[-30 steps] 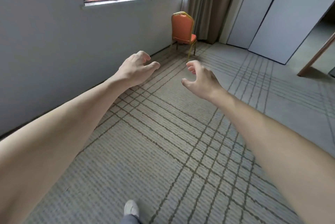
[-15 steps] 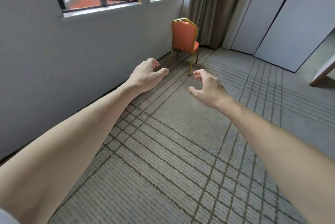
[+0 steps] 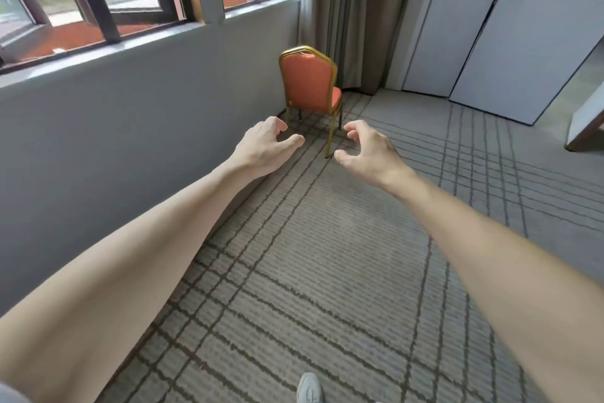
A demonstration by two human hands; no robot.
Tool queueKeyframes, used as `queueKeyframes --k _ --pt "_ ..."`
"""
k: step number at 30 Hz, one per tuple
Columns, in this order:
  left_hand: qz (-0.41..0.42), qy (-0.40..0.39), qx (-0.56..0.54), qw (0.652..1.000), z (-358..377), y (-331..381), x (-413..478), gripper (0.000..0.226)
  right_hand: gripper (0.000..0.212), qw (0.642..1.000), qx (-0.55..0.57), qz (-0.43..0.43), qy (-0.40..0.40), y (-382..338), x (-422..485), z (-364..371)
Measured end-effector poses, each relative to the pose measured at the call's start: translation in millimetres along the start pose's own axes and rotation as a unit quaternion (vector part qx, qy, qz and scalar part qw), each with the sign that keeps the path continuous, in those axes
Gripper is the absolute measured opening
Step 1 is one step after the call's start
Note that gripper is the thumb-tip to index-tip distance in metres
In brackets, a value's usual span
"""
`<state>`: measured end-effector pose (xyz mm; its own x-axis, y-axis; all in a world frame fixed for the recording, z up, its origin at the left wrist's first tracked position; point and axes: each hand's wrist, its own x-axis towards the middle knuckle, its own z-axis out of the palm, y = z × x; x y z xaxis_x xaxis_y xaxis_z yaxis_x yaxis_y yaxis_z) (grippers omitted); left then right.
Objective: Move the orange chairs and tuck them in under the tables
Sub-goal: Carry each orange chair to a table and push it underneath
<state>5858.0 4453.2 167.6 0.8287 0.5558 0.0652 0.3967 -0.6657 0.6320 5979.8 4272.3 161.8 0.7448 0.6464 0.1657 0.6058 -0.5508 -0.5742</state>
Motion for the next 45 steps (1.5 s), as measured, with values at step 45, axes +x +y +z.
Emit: queueKeyframes --k 45 --pt "0.009 -0.15 0.007 0.989 95 -211 1215 0.067 0.065 0.98 -0.122 0.136 -0.073 224 1164 221"
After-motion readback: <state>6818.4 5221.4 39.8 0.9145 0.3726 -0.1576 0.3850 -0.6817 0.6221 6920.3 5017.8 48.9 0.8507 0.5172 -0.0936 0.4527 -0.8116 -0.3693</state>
